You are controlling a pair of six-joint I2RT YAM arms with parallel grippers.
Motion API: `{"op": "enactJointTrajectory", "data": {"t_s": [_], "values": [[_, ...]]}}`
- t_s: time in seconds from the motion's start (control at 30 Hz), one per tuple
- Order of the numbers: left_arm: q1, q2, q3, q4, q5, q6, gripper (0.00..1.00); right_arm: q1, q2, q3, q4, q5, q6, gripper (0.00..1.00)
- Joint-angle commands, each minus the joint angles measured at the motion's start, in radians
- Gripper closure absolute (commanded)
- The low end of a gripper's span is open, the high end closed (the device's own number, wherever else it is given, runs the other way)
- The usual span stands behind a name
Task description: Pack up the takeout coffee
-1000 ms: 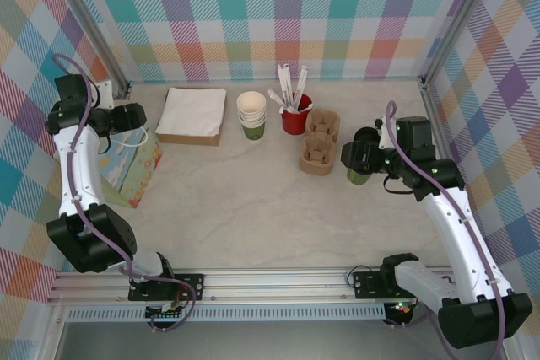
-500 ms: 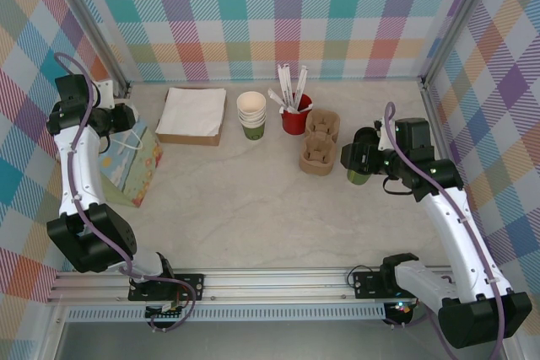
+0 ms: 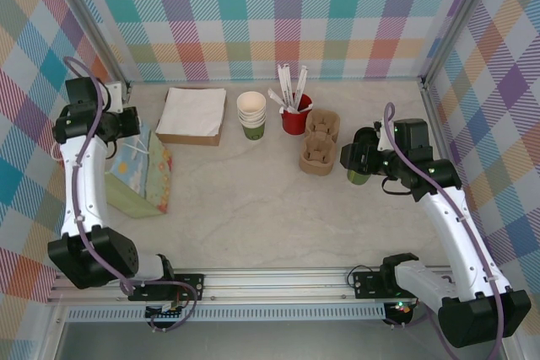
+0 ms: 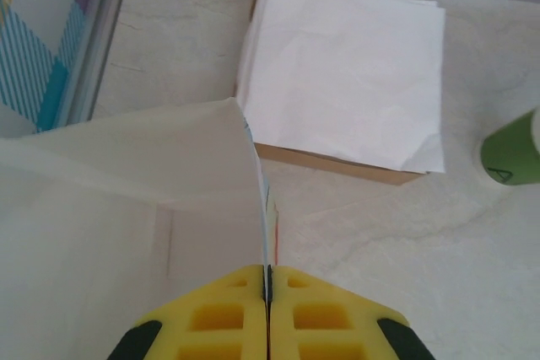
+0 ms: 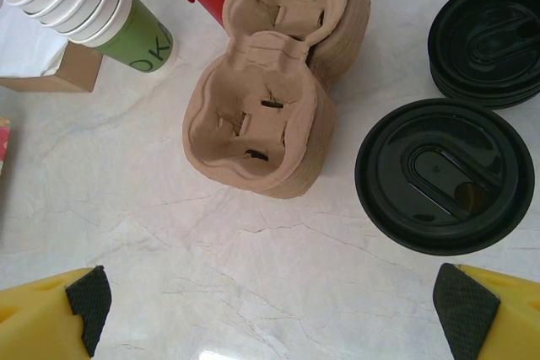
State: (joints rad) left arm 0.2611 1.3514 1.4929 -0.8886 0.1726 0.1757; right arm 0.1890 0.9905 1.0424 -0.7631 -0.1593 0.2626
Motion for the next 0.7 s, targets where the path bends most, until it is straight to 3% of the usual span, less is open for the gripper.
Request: {"op": "enactJointTrajectory", "data": {"t_s": [0.0,0.33,0.67], "values": [[-0.063,-0.069,-0.001,-0.089,-0.041,-0.085,1.0,-0.004,0.012,-0.008,0.015,-0.014,0.021,0.0],[-0.348,-0.158,0.071,-0.213,-0.153,-0.273,1.0,-0.004,0.049,-0.001,0.016,-0.031,0.034,0.0],[-0.724,-0.051,0.203,-0.247,-0.33,-0.475,1.0,-0.004,0.085,0.015,0.005,-0.027,0.05,0.0]]}}
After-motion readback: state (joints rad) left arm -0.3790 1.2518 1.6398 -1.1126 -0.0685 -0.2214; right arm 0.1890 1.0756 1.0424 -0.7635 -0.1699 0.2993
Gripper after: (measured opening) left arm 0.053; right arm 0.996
